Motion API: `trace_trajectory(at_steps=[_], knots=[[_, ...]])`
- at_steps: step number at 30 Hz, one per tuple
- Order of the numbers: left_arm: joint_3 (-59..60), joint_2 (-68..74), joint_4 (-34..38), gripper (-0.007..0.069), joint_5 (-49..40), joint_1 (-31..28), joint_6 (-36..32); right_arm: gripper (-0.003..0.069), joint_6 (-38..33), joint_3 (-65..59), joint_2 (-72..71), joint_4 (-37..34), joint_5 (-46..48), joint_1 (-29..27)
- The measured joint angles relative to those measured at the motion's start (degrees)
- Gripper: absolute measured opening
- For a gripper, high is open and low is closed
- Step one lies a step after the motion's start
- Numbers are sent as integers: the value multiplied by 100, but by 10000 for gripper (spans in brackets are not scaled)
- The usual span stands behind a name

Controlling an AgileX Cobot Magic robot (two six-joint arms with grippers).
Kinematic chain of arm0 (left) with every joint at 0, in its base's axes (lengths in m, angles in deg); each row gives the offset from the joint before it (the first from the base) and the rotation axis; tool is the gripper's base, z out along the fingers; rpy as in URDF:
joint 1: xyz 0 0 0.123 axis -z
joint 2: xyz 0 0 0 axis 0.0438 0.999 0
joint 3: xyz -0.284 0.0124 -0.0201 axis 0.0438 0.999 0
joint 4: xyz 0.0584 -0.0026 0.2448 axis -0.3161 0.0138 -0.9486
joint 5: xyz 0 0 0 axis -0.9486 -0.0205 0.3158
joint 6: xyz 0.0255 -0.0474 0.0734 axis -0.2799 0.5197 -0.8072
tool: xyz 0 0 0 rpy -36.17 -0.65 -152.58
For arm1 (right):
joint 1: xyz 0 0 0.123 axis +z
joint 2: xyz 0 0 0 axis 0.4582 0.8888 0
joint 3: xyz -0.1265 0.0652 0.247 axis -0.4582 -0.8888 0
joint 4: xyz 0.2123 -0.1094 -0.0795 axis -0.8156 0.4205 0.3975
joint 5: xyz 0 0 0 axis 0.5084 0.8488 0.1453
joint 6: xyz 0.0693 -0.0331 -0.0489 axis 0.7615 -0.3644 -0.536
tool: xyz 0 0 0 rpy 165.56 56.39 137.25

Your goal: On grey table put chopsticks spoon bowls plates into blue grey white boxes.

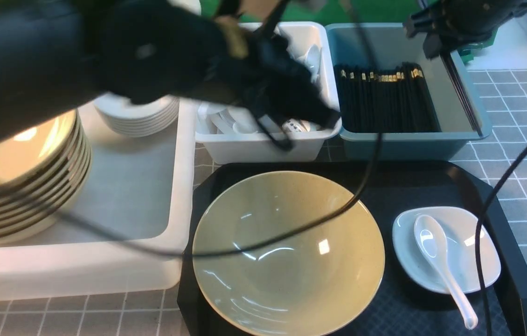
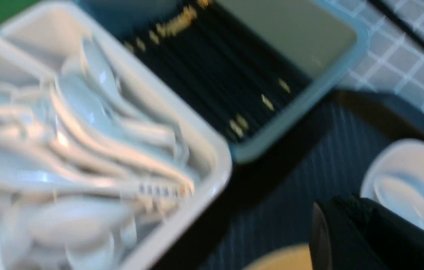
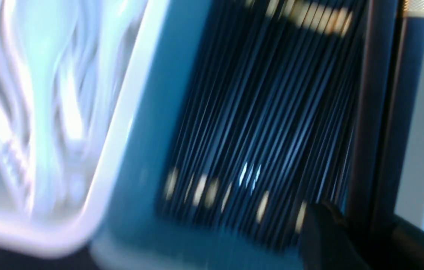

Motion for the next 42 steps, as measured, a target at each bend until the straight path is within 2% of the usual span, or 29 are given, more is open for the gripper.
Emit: trace_trajectory(at_steps=[5,13,19,21,22,24,25,27,29,32,35,36,39,42], knots=[[-218,251,-259,-8,360,0,-77,143,47,550,600,-110,-545,-35],[-261,247,-743,-8,353,0,-191,143,225,969,1665,-170,-1790,-46],[-261,247,-784,-8,161,0,-191,162,444,969,2140,-164,-1787,-147],[-261,247,-784,-8,124,0,-196,205,496,969,2217,-158,-1655,-187],[-261,247,-784,-8,79,0,-196,273,502,994,2217,-158,-1402,-200],[-261,247,-784,-8,27,0,-196,332,502,1082,2217,-158,-1084,-200],[-261,242,-784,-8,-59,0,-196,387,455,1233,2212,-158,-670,-200],[-261,217,-784,-8,-197,0,-196,433,248,1421,2180,-183,-178,-200],[-261,113,-778,-8,-529,0,-196,486,-329,1777,2061,-185,773,-183],[-261,-77,-721,-8,-852,-31,-196,501,-627,1857,1837,-201,1064,-151],[-256,-556,-441,-8,-1711,-325,-317,507,-821,1397,1056,-245,1155,-68],[-255,-584,-441,-8,-1755,-325,-330,507,-826,1397,1004,-245,1155,-60],[10,-1040,-180,-8,-2185,-661,-562,508,-929,360,48,-245,1160,77],[546,-1516,173,-8,-2167,-734,-709,508,-999,-939,-966,-245,1175,247]])
